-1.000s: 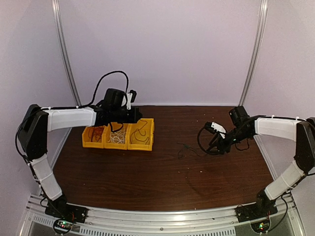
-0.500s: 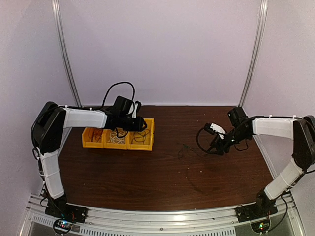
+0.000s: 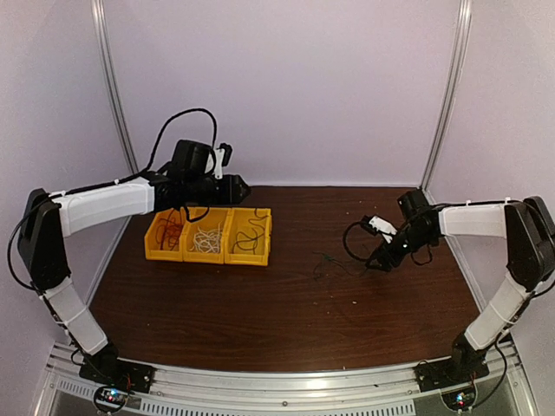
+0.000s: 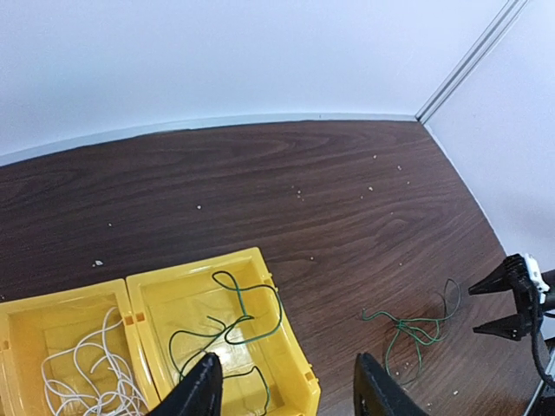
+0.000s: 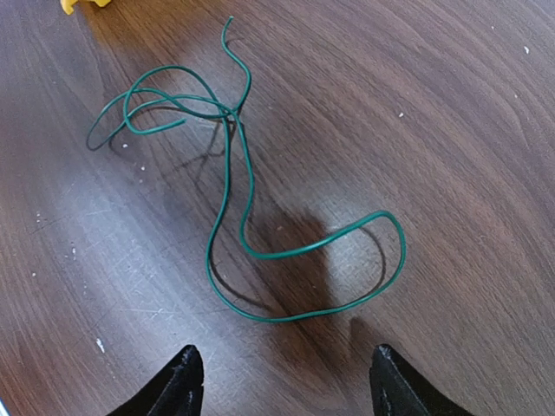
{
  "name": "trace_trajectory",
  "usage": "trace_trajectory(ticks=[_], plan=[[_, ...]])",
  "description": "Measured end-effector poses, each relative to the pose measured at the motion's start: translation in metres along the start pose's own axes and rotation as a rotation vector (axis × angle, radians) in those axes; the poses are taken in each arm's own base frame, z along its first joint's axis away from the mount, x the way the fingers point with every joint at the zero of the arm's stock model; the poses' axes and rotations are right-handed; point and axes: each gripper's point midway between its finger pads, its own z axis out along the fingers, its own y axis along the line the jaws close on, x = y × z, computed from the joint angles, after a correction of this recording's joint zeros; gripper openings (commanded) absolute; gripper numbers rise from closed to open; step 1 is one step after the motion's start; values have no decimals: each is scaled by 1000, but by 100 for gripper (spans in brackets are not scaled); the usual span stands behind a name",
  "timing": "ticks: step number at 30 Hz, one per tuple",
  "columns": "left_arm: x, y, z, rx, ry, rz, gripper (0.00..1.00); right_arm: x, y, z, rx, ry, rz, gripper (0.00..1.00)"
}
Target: Untangle the cables
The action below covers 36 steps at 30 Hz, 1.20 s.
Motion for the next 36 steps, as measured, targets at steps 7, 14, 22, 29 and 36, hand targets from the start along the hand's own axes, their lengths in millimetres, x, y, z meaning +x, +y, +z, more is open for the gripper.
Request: trace_trajectory(ticks=[7, 14, 22, 29, 36], plan=[[9, -3, -24, 10, -4, 6, 50, 1, -11, 11, 9, 21, 48, 66], [41, -38, -27, 128, 41, 68, 47, -8, -28, 16, 59, 22, 67, 66], [53, -102, -35, 361, 34, 142, 47, -27, -48, 31, 73, 11, 57, 51], [68, -125, -34, 436, 40, 169, 47, -20, -47, 45, 34, 36, 73, 13], [94, -127, -15, 476, 60, 167, 46, -25, -37, 44, -19, 11, 69, 0]])
